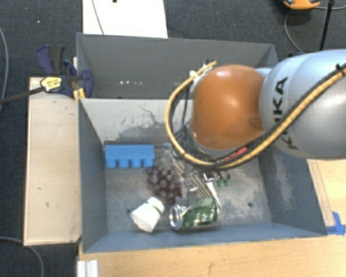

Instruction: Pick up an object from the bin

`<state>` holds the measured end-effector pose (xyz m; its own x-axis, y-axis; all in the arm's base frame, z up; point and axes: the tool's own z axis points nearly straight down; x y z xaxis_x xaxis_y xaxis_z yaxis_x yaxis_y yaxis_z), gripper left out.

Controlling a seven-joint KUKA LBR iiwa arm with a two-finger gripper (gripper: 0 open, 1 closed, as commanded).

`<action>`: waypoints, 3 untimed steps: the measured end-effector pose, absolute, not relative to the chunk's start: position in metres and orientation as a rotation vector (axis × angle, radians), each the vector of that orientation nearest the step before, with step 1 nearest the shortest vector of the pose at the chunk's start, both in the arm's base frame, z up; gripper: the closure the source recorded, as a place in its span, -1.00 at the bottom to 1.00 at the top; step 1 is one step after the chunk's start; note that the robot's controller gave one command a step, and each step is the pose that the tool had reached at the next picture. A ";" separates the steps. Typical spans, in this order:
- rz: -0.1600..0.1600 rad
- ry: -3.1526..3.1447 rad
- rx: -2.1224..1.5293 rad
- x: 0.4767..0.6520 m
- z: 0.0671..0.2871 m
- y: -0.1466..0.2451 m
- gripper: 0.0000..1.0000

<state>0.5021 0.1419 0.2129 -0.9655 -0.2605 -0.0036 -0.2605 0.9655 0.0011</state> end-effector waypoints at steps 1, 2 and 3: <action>0.006 3.107 -0.329 0.494 0.169 0.117 -1.00; 0.003 3.109 -0.413 0.499 0.146 0.102 -1.00; 0.006 3.114 -0.277 0.491 0.126 0.110 -1.00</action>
Offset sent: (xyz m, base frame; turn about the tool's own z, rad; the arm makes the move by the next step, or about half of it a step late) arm -0.0002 -0.0453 -0.0735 -0.0161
